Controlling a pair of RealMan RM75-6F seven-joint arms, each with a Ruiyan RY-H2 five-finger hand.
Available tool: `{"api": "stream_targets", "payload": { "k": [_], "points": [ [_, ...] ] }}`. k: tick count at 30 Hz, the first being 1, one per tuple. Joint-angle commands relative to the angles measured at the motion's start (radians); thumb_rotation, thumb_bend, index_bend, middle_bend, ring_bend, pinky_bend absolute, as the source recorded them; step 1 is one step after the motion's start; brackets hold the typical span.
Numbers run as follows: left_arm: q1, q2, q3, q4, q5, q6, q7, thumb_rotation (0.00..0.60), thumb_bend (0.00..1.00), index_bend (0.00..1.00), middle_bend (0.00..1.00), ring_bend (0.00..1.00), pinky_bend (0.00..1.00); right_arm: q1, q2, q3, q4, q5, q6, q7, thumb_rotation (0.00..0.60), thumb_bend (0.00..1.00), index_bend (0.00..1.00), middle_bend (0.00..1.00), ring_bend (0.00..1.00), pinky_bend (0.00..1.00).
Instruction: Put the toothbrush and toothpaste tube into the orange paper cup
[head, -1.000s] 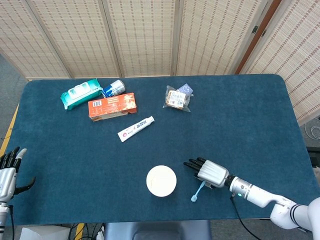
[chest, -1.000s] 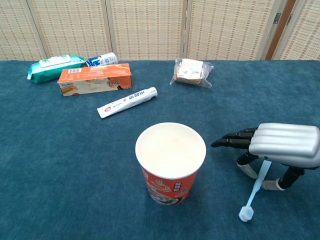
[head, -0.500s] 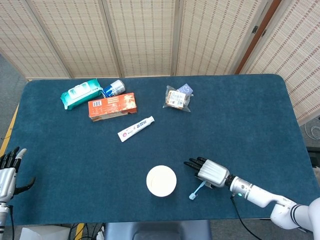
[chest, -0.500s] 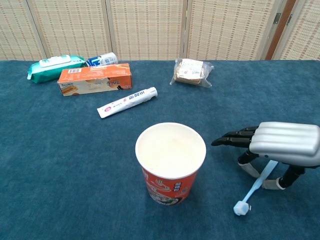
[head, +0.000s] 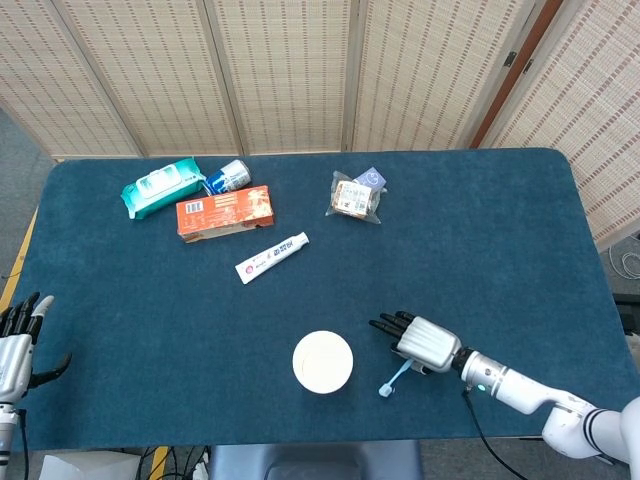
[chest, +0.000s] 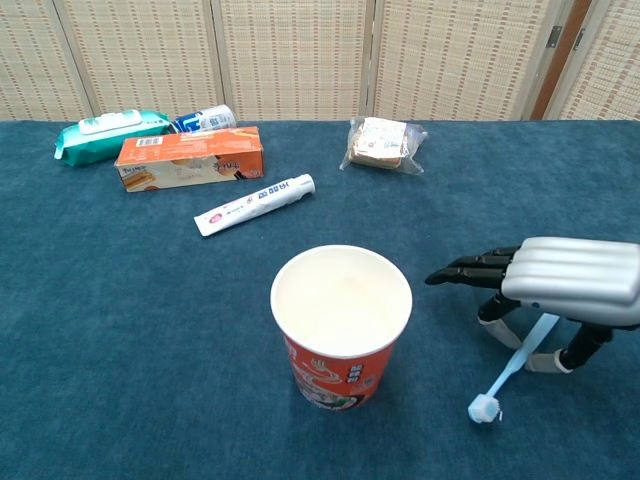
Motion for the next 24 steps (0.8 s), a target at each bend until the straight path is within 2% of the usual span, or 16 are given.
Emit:
{"api": "stream_targets", "payload": {
  "k": [1,13,24],
  "points": [
    [-0.001,0.001,-0.001,-0.001,0.001,0.0,0.001,0.6,0.27,0.05,0.01,0.0,0.0,-0.004,0.006,0.005,-0.004,0.005,0.008,0.0,0.6,0.32,0.63,0.0,0.0,0.2],
    [-0.007,0.01,-0.004,-0.023,0.002,0.003,0.025,0.6,0.27,0.05,0.01,0.0,0.0,-0.035,0.071,0.041,-0.065,0.042,0.085,0.031,0.6,0.32,0.63,0.0,0.0,0.2],
    [-0.014,0.015,-0.007,-0.038,0.002,0.001,0.041,0.6,0.27,0.05,0.01,0.0,0.0,-0.047,0.173,0.064,-0.204,0.062,0.135,0.132,0.6,0.32,0.63,0.0,0.0,0.2]
  ]
}}
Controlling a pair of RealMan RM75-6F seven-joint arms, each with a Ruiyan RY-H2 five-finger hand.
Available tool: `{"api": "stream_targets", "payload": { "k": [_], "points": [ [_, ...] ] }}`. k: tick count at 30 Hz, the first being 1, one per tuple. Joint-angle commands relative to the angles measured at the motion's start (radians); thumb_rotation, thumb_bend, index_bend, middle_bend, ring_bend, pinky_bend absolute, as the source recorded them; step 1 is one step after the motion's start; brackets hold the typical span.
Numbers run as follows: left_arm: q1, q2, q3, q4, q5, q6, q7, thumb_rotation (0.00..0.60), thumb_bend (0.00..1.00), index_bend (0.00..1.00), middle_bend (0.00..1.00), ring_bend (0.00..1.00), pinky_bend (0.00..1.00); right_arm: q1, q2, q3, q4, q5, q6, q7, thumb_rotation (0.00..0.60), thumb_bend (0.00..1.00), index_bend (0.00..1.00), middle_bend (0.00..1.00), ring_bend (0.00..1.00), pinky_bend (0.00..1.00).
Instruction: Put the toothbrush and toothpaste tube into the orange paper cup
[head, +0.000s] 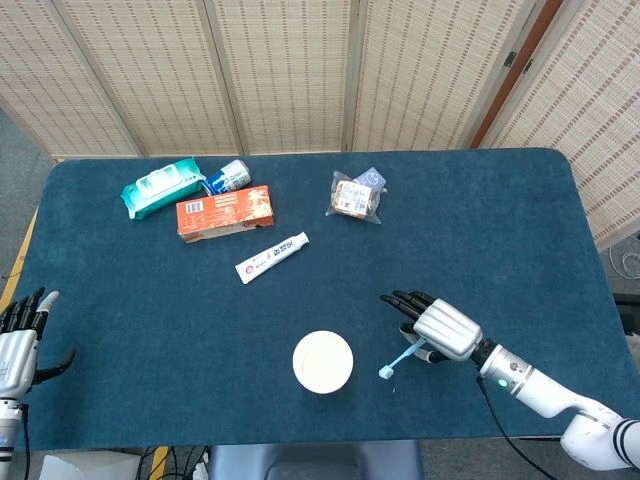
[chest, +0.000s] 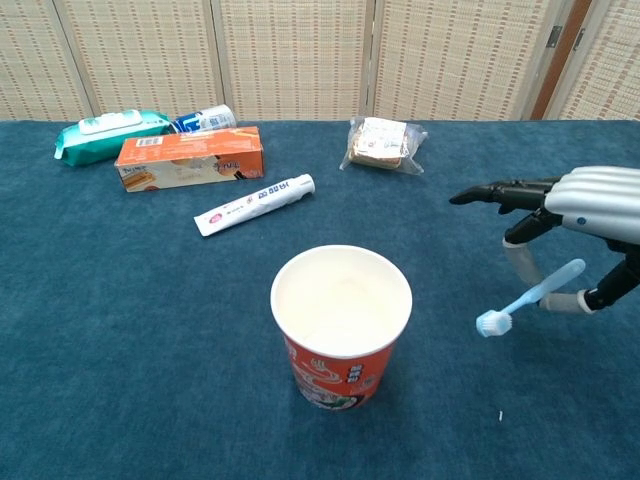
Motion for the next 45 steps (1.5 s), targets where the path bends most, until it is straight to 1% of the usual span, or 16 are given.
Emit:
{"api": "stream_targets", "payload": {
  "k": [1,10,17,23,29,39,45],
  "points": [
    [0.0,0.0,0.0,0.0,0.0,0.001,-0.001,0.6,0.27,0.05,0.01,0.0,0.0,0.0,0.034,0.012,-0.046,0.008,0.011,0.03,0.6,0.32,0.63,0.0,0.0,0.2],
    [0.002,0.005,0.0,0.006,0.0,0.002,-0.018,0.6,0.27,0.05,0.01,0.0,0.0,0.009,0.093,0.045,-0.147,0.005,0.038,0.092,0.6,0.32,0.63,0.01,0.0,0.2],
    [-0.002,0.01,0.0,0.015,0.001,-0.007,-0.028,0.6,0.27,0.05,0.01,0.0,0.0,0.019,0.088,0.085,-0.186,0.006,0.069,0.168,0.6,0.32,0.63,0.01,0.0,0.2],
    [-0.001,0.019,0.0,0.018,-0.001,-0.008,-0.04,0.6,0.27,0.05,0.01,0.0,0.0,0.031,0.033,0.123,-0.179,0.007,0.092,0.233,0.6,0.32,0.63,0.01,0.0,0.2],
    [0.002,0.021,0.002,0.025,-0.002,-0.009,-0.054,0.6,0.27,0.05,0.01,0.0,0.0,0.06,-0.028,0.147,-0.161,-0.008,0.088,0.28,0.6,0.32,0.63,0.01,0.0,0.2],
    [0.011,0.026,0.003,0.042,-0.006,-0.007,-0.08,0.6,0.27,0.05,0.01,0.0,0.0,0.115,-0.115,0.171,-0.13,-0.02,0.064,0.361,0.6,0.32,0.63,0.01,0.0,0.2],
    [0.017,0.034,0.004,0.049,-0.008,-0.006,-0.094,0.6,0.27,0.05,0.01,0.0,0.0,0.154,-0.195,0.179,-0.09,-0.028,0.055,0.436,0.6,0.32,0.63,0.01,0.0,0.2]
  ]
}}
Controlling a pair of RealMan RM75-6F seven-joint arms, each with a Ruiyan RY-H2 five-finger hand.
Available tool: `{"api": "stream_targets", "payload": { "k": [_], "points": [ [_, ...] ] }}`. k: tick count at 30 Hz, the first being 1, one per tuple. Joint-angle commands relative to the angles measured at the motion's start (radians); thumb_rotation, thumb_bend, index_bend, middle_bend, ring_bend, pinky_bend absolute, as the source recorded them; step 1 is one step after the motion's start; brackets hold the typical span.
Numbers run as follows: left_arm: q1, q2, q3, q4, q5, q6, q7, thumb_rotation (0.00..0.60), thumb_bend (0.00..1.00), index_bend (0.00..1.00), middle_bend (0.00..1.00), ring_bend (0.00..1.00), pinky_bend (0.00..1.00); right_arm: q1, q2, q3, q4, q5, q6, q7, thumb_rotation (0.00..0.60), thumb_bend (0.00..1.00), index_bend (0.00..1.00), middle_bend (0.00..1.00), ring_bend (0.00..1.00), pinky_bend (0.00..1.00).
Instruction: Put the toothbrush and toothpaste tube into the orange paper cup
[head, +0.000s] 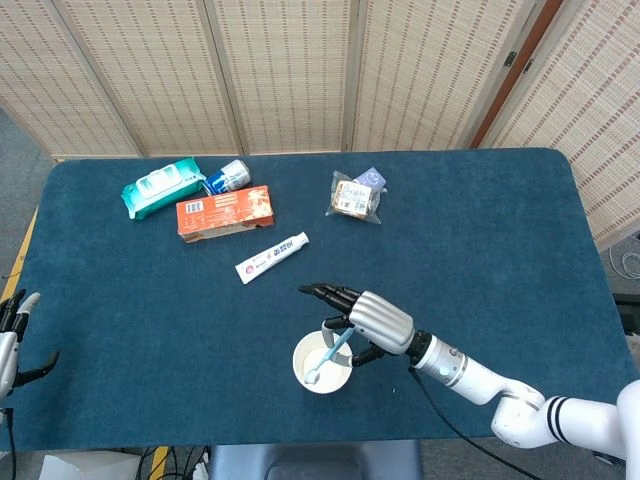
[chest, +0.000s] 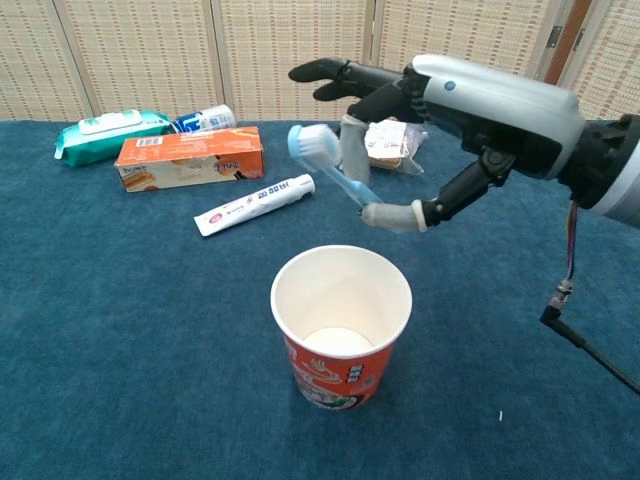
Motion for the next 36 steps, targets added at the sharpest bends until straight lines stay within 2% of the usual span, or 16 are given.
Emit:
{"api": "stream_targets", "payload": {
  "k": [1,11,19,22,26,30,36],
  "points": [
    [0.002,0.003,0.0,0.002,-0.001,0.001,-0.004,0.6,0.27,0.05,0.01,0.0,0.0,0.021,-0.04,0.005,0.026,-0.004,-0.004,0.039,0.6,0.32,0.63,0.01,0.0,0.2],
    [0.016,0.013,0.003,0.012,-0.006,0.004,-0.028,0.6,0.27,0.05,0.01,0.0,0.0,0.059,-0.154,-0.005,0.117,-0.002,-0.009,0.139,0.6,0.32,0.63,0.01,0.0,0.2],
    [0.022,0.008,0.005,0.023,-0.008,0.003,-0.039,0.6,0.27,0.05,0.01,0.0,0.0,0.065,-0.199,-0.03,0.173,0.012,-0.026,0.175,0.6,0.31,0.62,0.01,0.0,0.2],
    [0.023,0.007,0.004,0.026,-0.008,0.004,-0.041,0.6,0.27,0.05,0.01,0.0,0.0,0.07,-0.209,-0.037,0.188,0.013,-0.032,0.185,0.6,0.26,0.53,0.01,0.0,0.2],
    [0.025,0.007,0.003,0.026,-0.009,0.005,-0.043,0.6,0.27,0.05,0.01,0.0,0.0,0.075,-0.211,-0.04,0.197,0.014,-0.028,0.195,0.6,0.16,0.45,0.01,0.0,0.2],
    [0.025,0.006,0.003,0.028,-0.009,0.003,-0.043,0.6,0.27,0.05,0.01,0.0,0.0,0.075,-0.202,-0.042,0.193,0.015,-0.017,0.195,0.6,0.1,0.42,0.01,0.0,0.2],
    [0.023,0.006,0.002,0.027,-0.006,0.002,-0.04,0.6,0.27,0.05,0.01,0.0,0.0,0.066,-0.173,-0.042,0.169,0.019,0.007,0.179,0.6,0.09,0.4,0.01,0.0,0.2]
  ]
}}
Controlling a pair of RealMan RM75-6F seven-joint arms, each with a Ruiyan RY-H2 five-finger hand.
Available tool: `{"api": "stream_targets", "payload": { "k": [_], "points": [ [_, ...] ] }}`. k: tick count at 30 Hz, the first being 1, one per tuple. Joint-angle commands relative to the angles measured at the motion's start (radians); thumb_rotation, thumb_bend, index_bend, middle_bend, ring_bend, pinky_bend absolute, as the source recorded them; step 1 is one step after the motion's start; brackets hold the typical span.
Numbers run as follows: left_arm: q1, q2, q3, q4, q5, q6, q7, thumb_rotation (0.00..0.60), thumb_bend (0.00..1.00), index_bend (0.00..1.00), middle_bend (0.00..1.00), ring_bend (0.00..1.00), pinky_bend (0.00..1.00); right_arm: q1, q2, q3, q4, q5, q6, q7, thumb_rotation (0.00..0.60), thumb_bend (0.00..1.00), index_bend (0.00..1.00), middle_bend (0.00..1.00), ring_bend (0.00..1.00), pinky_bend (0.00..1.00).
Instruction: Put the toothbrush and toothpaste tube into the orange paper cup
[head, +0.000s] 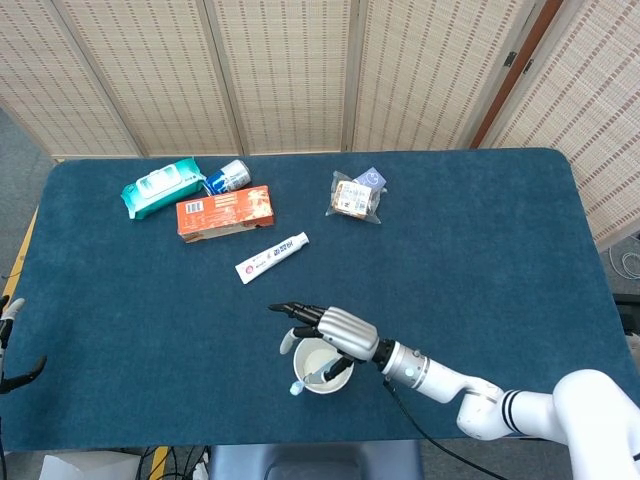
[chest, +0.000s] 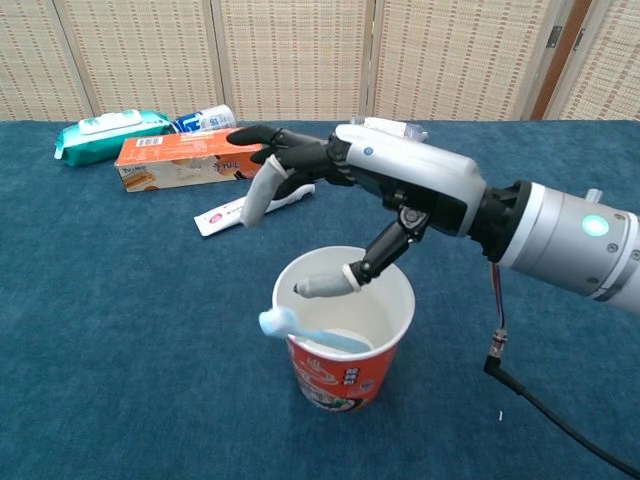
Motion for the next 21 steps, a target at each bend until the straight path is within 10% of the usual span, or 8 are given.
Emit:
{"api": "stream_targets", "payload": {
  "k": [1,21],
  "points": [
    [-0.001,0.0,-0.001,-0.002,0.002,0.001,0.002,0.6,0.27,0.05,0.01,0.0,0.0,-0.007,0.015,0.0,-0.013,0.003,0.012,-0.01,0.6,0.09,0.4,0.01,0.0,0.2],
    [-0.084,0.056,-0.046,-0.116,0.027,-0.051,0.036,0.6,0.27,0.12,0.0,0.0,0.0,-0.145,0.364,0.059,-0.204,0.138,0.095,-0.327,0.6,0.09,0.39,0.01,0.0,0.2]
  ]
}}
